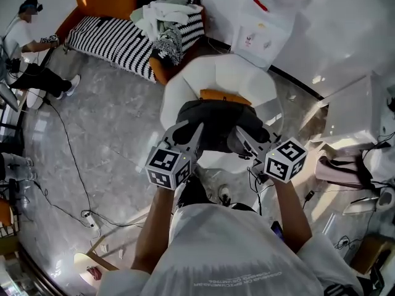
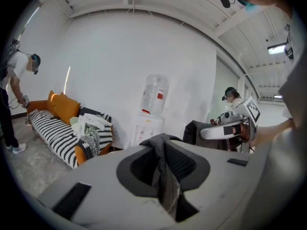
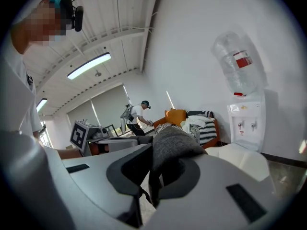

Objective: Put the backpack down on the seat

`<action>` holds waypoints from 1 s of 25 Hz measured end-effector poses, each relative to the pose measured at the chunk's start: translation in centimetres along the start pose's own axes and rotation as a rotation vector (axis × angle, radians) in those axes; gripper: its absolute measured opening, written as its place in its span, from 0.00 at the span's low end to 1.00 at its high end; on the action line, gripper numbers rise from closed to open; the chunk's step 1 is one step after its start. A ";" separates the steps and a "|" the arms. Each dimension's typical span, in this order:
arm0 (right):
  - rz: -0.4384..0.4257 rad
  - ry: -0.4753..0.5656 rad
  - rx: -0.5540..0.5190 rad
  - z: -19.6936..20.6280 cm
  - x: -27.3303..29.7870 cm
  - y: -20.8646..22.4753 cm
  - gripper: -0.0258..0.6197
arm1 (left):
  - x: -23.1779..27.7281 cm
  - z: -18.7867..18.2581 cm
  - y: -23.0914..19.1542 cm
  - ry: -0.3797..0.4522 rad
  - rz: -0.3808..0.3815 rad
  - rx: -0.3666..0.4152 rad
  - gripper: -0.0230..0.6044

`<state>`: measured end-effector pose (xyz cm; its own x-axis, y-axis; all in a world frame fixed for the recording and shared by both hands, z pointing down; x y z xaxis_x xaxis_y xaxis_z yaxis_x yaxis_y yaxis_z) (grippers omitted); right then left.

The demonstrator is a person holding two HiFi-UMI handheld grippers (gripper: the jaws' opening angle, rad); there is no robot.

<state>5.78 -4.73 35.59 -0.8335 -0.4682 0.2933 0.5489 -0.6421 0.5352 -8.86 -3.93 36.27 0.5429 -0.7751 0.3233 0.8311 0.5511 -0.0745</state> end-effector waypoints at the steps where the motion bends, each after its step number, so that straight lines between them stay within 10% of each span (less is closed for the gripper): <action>1: 0.008 0.002 0.009 0.0 0.3 0.3 0.09 | 0.3 0.1 -0.3 -0.004 0.005 -0.006 0.14; 25: 0.103 -0.021 0.148 0.9 7.3 4.8 0.09 | 5.2 4.1 -7.4 -0.108 0.134 -0.053 0.15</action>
<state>2.30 -10.70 41.02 -0.7753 -0.5128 0.3687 0.6178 -0.4940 0.6118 -12.69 -10.77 42.32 0.6357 -0.6563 0.4065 0.7587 0.6283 -0.1721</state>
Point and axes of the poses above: the fingertips, and each gripper's own axes: x forward along the fingers, y to its right, z out of its underside, the point moved 3 cm from there along -x, backward along the fingers, and after that the axes turned 9 degrees about x, right-handed, at the moved point
